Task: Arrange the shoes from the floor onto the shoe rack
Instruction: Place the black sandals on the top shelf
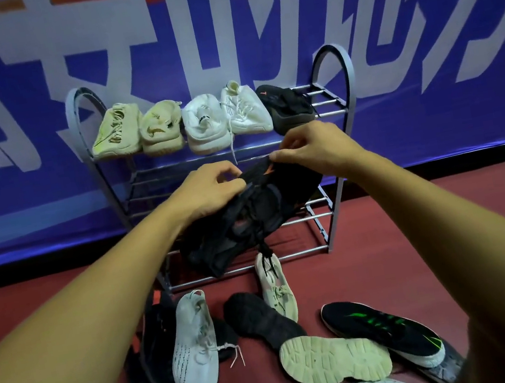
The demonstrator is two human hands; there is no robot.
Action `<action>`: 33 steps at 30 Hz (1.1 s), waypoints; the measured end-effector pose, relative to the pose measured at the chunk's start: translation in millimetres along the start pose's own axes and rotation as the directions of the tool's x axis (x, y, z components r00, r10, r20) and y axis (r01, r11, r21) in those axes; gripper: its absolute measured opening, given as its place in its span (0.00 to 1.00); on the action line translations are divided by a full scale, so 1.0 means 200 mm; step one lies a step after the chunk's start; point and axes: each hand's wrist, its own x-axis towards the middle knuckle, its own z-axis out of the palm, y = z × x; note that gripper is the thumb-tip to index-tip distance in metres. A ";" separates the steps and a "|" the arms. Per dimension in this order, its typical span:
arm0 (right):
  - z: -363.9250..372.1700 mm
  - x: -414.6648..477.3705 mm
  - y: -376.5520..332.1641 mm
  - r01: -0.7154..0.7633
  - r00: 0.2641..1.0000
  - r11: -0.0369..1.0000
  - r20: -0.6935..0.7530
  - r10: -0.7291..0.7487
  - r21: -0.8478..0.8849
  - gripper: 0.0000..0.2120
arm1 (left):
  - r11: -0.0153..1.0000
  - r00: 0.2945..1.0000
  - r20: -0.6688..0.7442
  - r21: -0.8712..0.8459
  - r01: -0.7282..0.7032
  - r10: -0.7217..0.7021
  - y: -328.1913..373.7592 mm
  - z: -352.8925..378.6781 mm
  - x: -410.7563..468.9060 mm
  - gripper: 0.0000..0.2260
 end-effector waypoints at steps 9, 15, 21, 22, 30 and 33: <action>0.03 -0.01 0.06 -0.078 0.995 0.946 0.086 0.053 0.315 0.09 | 0.987 0.984 -0.165 0.159 -0.032 0.059 0.01 -0.06 -0.01 0.10; 0.02 -0.03 0.02 -0.150 0.987 0.732 0.055 0.152 0.664 0.09 | 0.925 0.796 -0.513 0.350 -0.148 0.321 0.05 -0.11 -0.03 0.07; 0.01 0.00 -0.02 -0.145 0.968 0.491 0.021 0.249 0.859 0.07 | 0.870 0.695 -0.551 0.432 -0.237 0.463 0.09 -0.12 -0.10 0.07; 0.01 0.01 -0.02 -0.146 0.964 0.442 0.028 0.264 0.885 0.08 | 0.899 0.710 -0.573 0.387 -0.205 0.409 0.10 -0.11 -0.10 0.08; 0.07 0.04 -0.05 -0.118 0.919 0.272 0.001 0.395 0.955 0.12 | 0.884 0.933 -0.357 -0.448 -0.132 -0.041 0.23 0.03 0.02 0.23; 0.07 0.02 -0.02 -0.112 0.926 0.292 -0.007 0.378 0.950 0.07 | 0.851 0.960 -0.280 -0.510 -0.126 -0.025 0.29 0.09 0.09 0.33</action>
